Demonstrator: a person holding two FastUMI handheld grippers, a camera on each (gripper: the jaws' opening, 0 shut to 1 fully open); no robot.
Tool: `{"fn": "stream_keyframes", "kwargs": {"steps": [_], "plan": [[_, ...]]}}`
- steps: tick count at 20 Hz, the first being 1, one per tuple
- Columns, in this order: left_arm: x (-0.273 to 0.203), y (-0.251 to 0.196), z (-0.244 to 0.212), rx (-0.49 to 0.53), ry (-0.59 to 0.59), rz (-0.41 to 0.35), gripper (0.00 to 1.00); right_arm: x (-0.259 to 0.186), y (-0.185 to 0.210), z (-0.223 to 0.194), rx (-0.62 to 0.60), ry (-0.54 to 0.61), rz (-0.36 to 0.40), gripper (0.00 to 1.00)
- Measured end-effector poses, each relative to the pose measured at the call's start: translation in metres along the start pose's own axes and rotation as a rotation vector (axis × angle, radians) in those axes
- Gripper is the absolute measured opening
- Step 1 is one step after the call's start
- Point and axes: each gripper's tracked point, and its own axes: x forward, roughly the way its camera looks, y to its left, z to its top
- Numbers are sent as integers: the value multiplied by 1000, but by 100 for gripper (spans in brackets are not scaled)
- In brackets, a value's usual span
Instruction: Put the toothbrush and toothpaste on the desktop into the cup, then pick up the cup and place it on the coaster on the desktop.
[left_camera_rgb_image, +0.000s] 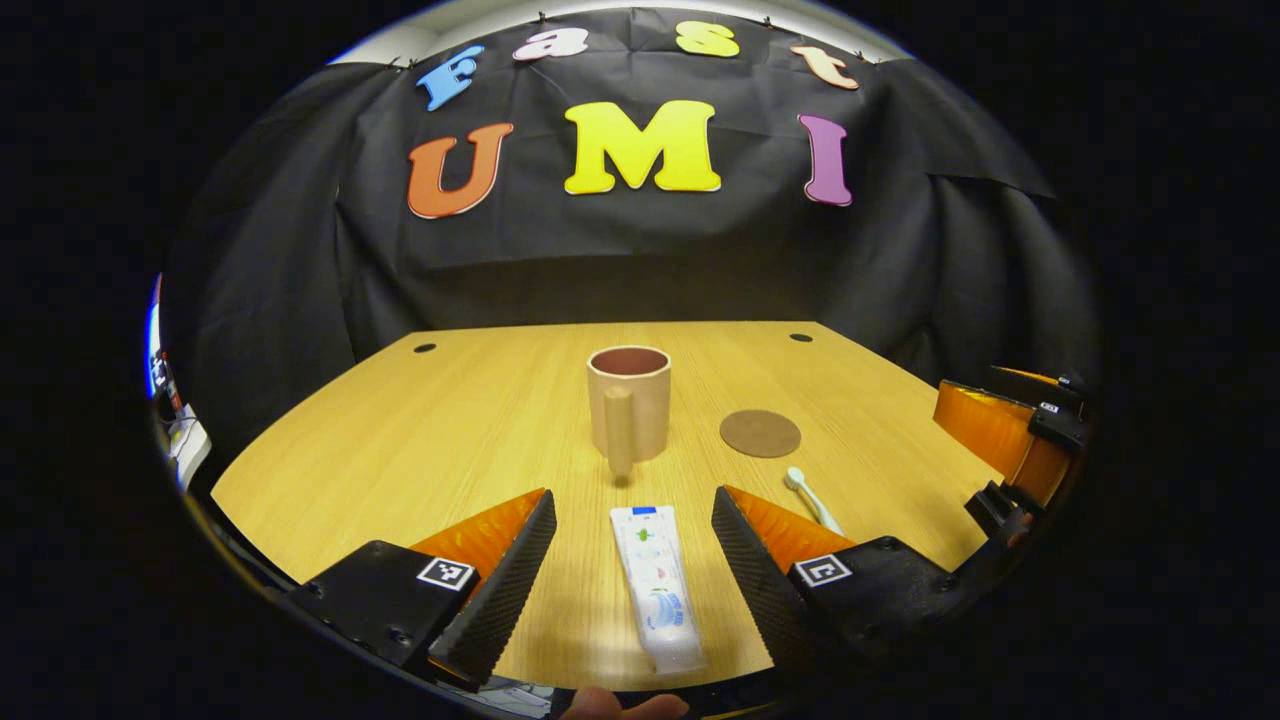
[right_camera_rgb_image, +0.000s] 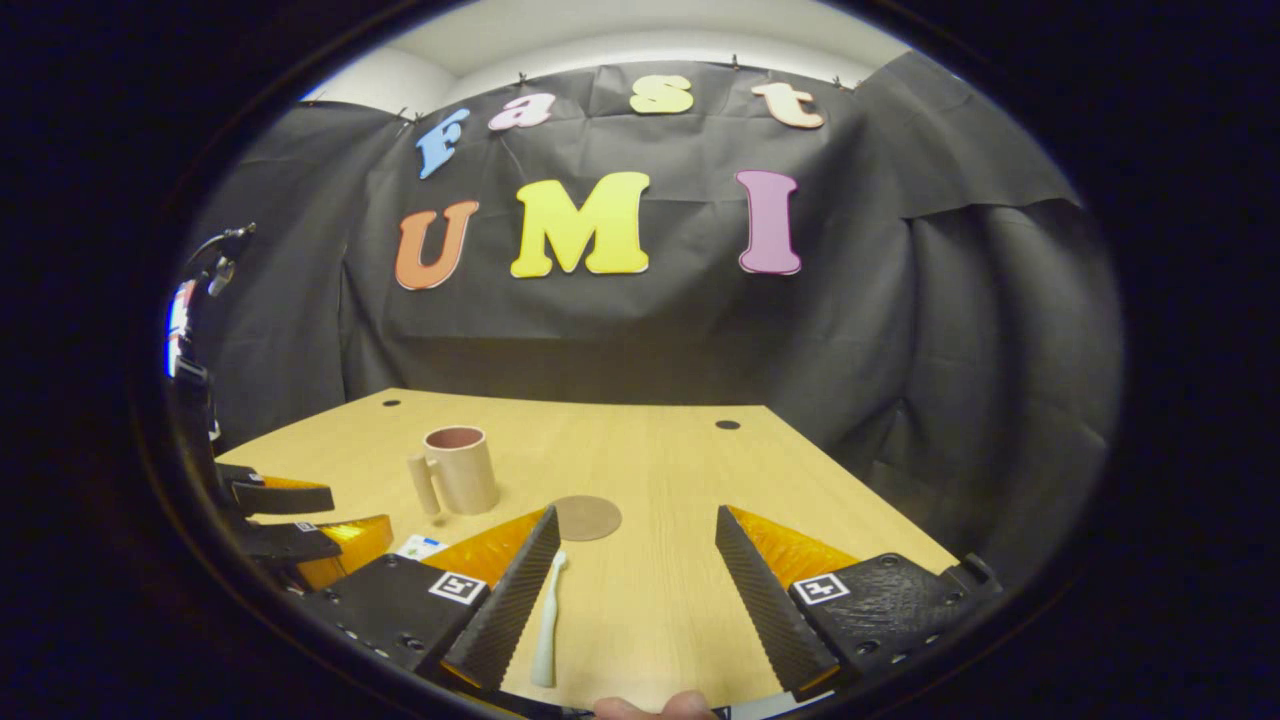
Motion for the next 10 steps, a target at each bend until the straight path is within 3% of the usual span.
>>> {"fn": "stream_keyframes", "kwargs": {"steps": [10], "plan": [[13,-9,-60,-32,200,-9,98,9,2,-30,3,81,18,95]]}}
